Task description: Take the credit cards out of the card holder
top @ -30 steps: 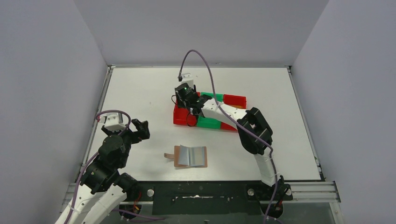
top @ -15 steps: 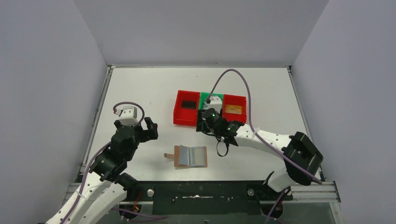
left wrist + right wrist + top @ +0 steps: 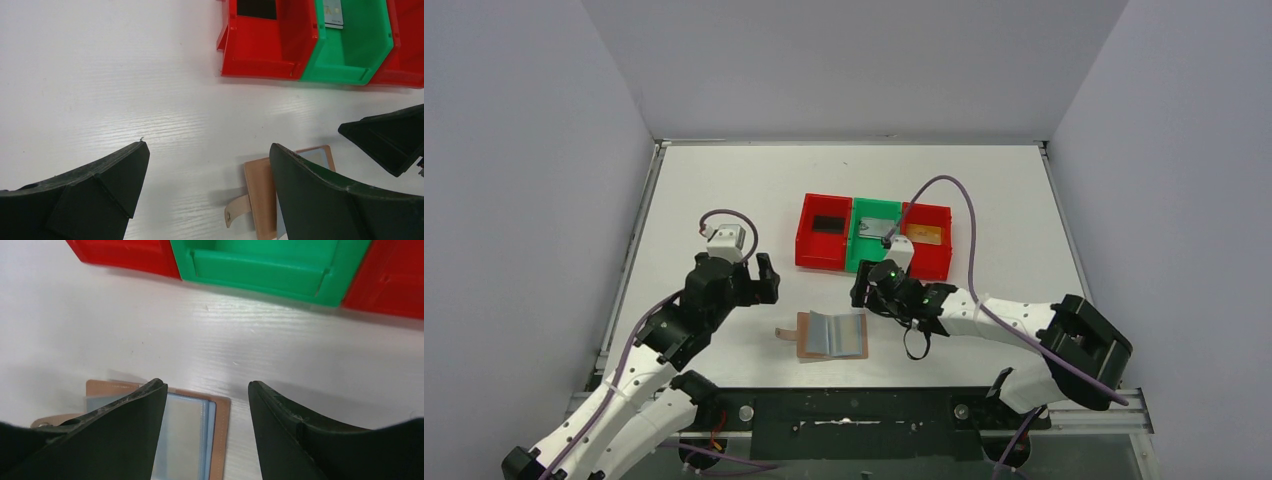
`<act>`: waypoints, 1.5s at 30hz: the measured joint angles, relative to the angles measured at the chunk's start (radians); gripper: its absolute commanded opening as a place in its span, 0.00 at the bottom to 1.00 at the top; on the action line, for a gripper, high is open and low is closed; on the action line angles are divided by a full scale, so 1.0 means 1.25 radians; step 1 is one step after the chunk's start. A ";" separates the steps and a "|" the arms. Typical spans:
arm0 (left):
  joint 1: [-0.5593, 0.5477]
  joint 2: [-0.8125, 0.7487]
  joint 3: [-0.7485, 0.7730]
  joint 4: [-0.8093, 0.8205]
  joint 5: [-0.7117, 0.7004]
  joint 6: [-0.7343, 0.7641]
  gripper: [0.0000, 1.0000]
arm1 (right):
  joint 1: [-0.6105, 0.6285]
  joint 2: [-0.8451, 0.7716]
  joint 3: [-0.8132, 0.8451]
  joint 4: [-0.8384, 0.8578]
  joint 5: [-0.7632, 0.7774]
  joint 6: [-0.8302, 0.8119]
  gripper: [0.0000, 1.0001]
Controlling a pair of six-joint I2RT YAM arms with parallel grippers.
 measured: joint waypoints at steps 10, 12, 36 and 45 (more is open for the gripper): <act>0.019 -0.018 0.000 0.000 -0.013 0.002 0.93 | -0.002 0.099 0.325 -0.137 0.172 -0.090 0.88; 0.020 -0.033 0.000 0.000 -0.019 0.002 0.93 | -0.007 0.153 0.383 -0.158 0.207 -0.102 0.89; 0.034 -0.055 0.000 0.000 -0.039 0.005 0.93 | -0.038 0.476 0.597 -0.295 0.244 -0.153 0.86; 0.040 -0.050 0.000 0.000 -0.038 0.005 0.92 | -0.037 0.476 0.566 -0.280 0.217 -0.152 0.85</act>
